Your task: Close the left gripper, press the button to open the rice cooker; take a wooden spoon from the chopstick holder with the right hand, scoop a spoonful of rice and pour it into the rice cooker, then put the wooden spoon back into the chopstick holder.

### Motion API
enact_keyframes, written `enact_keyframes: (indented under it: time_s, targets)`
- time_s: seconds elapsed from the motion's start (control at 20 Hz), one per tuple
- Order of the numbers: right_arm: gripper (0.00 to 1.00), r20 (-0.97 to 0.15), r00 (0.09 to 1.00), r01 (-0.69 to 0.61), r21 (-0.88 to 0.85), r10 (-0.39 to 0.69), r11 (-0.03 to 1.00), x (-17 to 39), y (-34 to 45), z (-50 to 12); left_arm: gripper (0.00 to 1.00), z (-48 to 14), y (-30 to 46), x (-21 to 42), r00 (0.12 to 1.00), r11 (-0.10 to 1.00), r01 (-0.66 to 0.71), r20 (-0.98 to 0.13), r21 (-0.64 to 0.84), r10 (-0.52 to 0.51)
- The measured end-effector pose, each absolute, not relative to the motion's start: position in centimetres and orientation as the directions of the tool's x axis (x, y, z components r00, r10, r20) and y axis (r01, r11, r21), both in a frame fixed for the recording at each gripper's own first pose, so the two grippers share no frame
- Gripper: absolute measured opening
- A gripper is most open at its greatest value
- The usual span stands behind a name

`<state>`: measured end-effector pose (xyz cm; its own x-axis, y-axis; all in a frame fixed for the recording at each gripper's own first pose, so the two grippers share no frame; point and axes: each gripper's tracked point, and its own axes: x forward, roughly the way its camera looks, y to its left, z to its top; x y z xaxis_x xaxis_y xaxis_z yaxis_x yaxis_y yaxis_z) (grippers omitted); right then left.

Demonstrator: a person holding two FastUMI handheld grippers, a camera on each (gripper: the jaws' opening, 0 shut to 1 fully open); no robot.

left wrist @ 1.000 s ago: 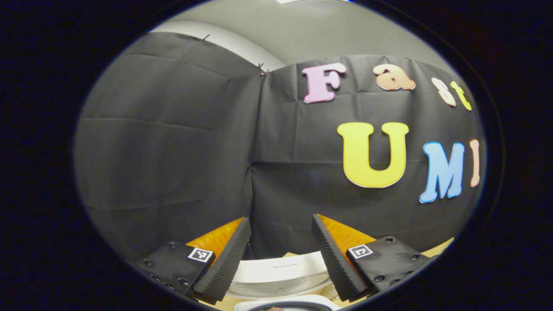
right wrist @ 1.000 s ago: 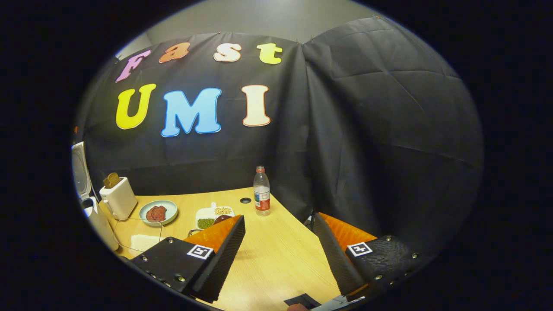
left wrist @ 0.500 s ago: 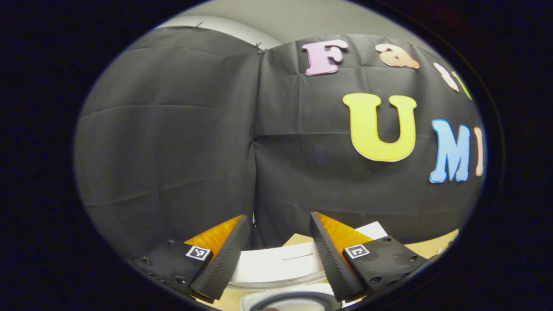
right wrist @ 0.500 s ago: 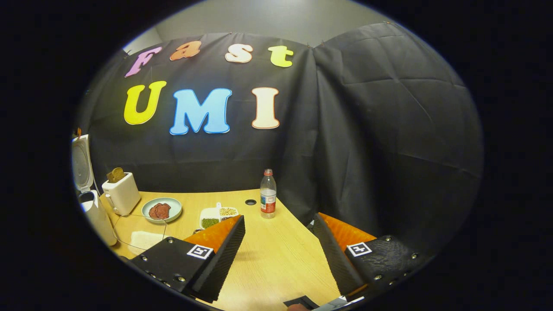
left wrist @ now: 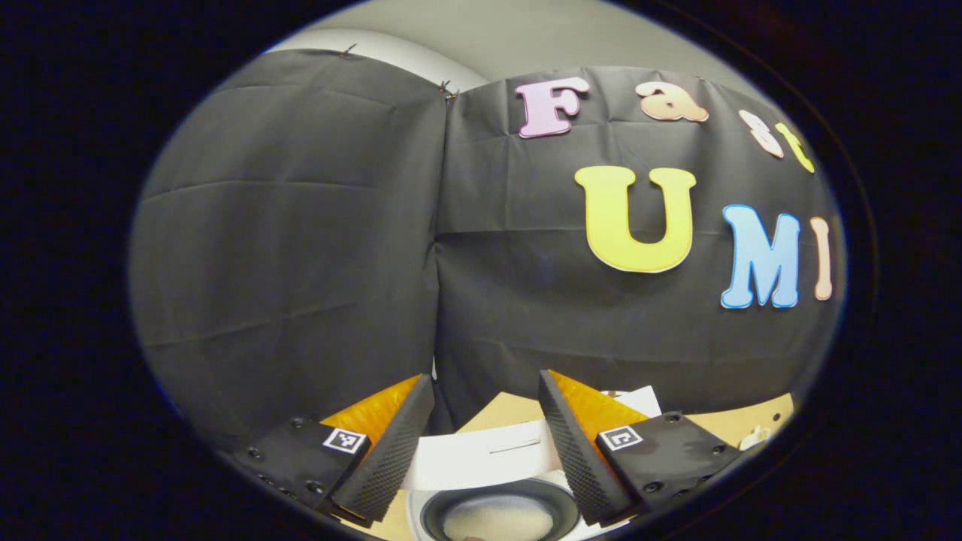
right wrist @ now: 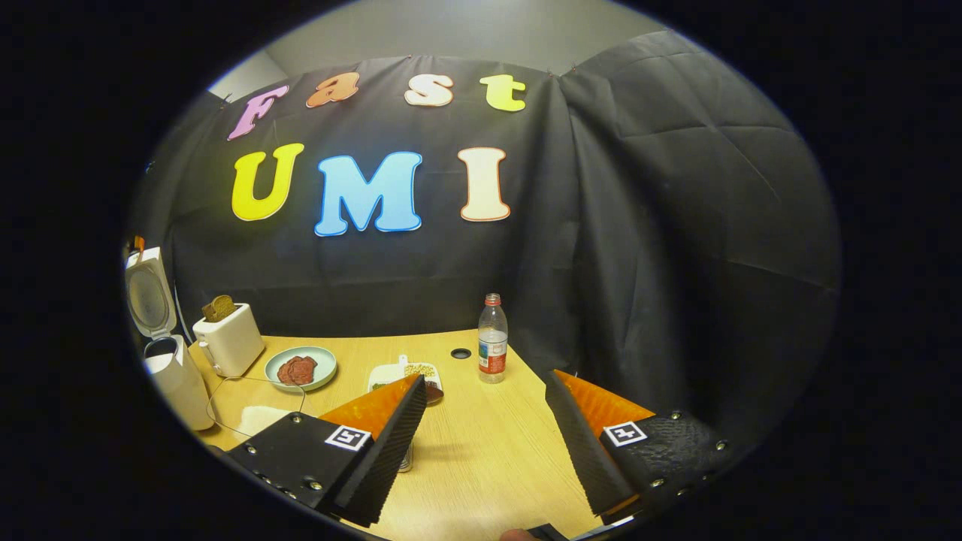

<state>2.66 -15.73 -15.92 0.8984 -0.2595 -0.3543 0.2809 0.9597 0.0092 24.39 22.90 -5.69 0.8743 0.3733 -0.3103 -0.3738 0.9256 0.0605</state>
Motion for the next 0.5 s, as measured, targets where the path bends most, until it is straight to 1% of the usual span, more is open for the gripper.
enact_keyframes:
  time_s: [0.1, 0.25, 0.3, 0.5]
  targets:
    - [0.97, -0.355, 0.902, 0.267, 0.014, -0.245, 0.964, 3.1, -15.7, -16.0, 0.99, -6.5, 21.7, 23.0, 0.873, 0.927, -0.37, -0.32, 0.055, 0.367]
    - [0.97, -0.359, 0.906, 0.245, 0.019, -0.222, 0.969, 3.8, -15.4, -16.3, 0.96, -7.7, 20.1, 20.8, 0.872, 0.933, -0.357, -0.342, 0.043, 0.35]
    - [0.97, -0.361, 0.908, 0.236, 0.024, -0.212, 0.971, 4.1, -15.2, -16.4, 0.98, -8.2, 19.6, 20.1, 0.872, 0.936, -0.35, -0.35, 0.039, 0.341]
    - [0.98, -0.353, 0.917, 0.203, 0.019, -0.183, 0.979, 5.0, -14.4, -16.4, 0.97, -11.1, 17.4, 16.7, 0.869, 0.945, -0.326, -0.387, 0.023, 0.309]
